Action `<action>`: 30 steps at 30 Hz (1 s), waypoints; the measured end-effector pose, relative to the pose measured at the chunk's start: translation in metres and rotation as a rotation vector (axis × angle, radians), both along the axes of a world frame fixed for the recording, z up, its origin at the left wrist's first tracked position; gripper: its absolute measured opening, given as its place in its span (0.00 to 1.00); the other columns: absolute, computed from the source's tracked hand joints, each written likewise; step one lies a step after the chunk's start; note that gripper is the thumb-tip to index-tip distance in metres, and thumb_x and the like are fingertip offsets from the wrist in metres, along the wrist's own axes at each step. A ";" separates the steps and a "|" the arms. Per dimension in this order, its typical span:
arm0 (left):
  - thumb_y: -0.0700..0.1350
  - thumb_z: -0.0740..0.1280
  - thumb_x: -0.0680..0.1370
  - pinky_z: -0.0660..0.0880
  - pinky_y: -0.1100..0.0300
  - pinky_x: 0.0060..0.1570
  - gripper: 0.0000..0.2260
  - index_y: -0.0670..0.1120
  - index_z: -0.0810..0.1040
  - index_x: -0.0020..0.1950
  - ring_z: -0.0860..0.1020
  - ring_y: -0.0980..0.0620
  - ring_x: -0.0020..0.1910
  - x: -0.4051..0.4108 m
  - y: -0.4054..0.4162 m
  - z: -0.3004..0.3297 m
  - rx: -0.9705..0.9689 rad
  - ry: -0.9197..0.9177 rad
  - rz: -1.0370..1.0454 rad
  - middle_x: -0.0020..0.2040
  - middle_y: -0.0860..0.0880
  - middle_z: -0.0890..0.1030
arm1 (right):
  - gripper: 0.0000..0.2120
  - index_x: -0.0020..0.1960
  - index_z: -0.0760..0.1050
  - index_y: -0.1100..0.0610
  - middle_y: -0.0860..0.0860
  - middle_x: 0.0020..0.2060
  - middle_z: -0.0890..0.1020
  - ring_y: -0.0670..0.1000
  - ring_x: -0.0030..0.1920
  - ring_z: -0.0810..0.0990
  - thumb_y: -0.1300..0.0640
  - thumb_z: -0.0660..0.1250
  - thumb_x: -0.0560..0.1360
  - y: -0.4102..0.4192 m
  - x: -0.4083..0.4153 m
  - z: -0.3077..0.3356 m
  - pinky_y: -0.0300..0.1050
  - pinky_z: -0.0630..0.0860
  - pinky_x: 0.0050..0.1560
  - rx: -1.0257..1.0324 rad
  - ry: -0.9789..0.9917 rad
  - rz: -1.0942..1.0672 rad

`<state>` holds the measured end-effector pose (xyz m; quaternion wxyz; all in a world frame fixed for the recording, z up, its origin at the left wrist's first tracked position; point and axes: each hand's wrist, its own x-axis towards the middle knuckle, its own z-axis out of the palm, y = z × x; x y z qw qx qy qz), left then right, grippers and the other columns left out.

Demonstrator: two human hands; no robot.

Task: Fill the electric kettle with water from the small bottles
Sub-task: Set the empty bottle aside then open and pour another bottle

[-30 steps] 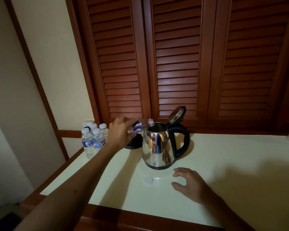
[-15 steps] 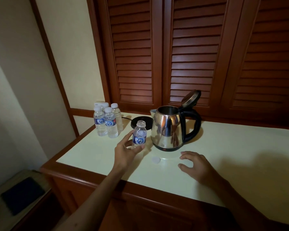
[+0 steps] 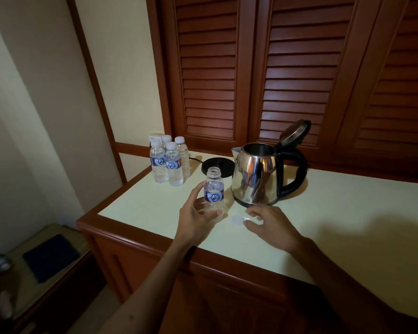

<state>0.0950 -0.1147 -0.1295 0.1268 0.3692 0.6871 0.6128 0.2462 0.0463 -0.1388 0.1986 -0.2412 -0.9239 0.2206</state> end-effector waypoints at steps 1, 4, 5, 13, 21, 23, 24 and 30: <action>0.41 0.77 0.72 0.79 0.67 0.49 0.34 0.62 0.65 0.70 0.78 0.61 0.56 0.000 0.000 0.000 0.004 0.001 0.004 0.62 0.59 0.76 | 0.23 0.63 0.76 0.52 0.46 0.57 0.80 0.46 0.56 0.77 0.42 0.67 0.73 -0.005 -0.007 0.002 0.46 0.75 0.58 0.025 -0.010 0.051; 0.41 0.76 0.72 0.80 0.62 0.52 0.33 0.62 0.65 0.70 0.78 0.56 0.58 -0.003 0.001 -0.002 0.017 -0.012 0.013 0.64 0.56 0.77 | 0.20 0.64 0.74 0.50 0.48 0.60 0.77 0.50 0.60 0.73 0.43 0.65 0.75 -0.010 -0.022 0.002 0.47 0.72 0.60 0.173 -0.103 0.137; 0.40 0.76 0.72 0.80 0.60 0.53 0.33 0.62 0.65 0.69 0.78 0.55 0.59 -0.003 0.001 -0.003 0.026 -0.021 0.012 0.65 0.55 0.77 | 0.19 0.64 0.74 0.50 0.48 0.60 0.76 0.51 0.61 0.72 0.44 0.64 0.76 -0.009 -0.025 0.000 0.48 0.72 0.60 0.189 -0.131 0.143; 0.37 0.77 0.71 0.82 0.59 0.49 0.33 0.61 0.68 0.69 0.81 0.57 0.56 -0.009 0.004 -0.005 0.067 -0.107 -0.022 0.61 0.55 0.81 | 0.14 0.63 0.76 0.55 0.49 0.58 0.76 0.46 0.55 0.75 0.54 0.65 0.78 -0.017 -0.030 0.043 0.44 0.75 0.57 -0.026 0.127 0.094; 0.39 0.77 0.71 0.80 0.61 0.49 0.33 0.60 0.70 0.70 0.80 0.57 0.58 -0.011 0.002 -0.006 0.071 -0.100 -0.031 0.60 0.59 0.80 | 0.15 0.62 0.78 0.55 0.49 0.59 0.79 0.47 0.59 0.75 0.63 0.67 0.76 -0.031 -0.063 0.127 0.42 0.70 0.59 0.088 0.249 0.270; 0.38 0.76 0.72 0.80 0.62 0.48 0.32 0.60 0.70 0.70 0.80 0.57 0.57 -0.010 0.001 -0.006 0.074 -0.105 -0.040 0.60 0.59 0.81 | 0.16 0.63 0.78 0.55 0.49 0.60 0.79 0.47 0.60 0.75 0.64 0.67 0.76 -0.031 -0.070 0.135 0.41 0.70 0.61 0.137 0.155 0.326; 0.37 0.76 0.72 0.80 0.62 0.48 0.32 0.60 0.70 0.69 0.80 0.58 0.57 -0.010 0.001 -0.005 0.073 -0.105 -0.042 0.59 0.60 0.81 | 0.16 0.63 0.78 0.55 0.49 0.61 0.79 0.47 0.61 0.75 0.64 0.67 0.76 -0.030 -0.073 0.138 0.39 0.68 0.61 0.163 0.099 0.349; 0.36 0.75 0.72 0.80 0.62 0.45 0.31 0.63 0.69 0.66 0.81 0.60 0.55 -0.011 -0.001 -0.002 0.074 -0.150 -0.066 0.57 0.61 0.81 | 0.15 0.61 0.79 0.55 0.50 0.59 0.81 0.47 0.60 0.77 0.65 0.67 0.76 -0.026 -0.084 0.148 0.48 0.75 0.60 0.230 -0.076 0.448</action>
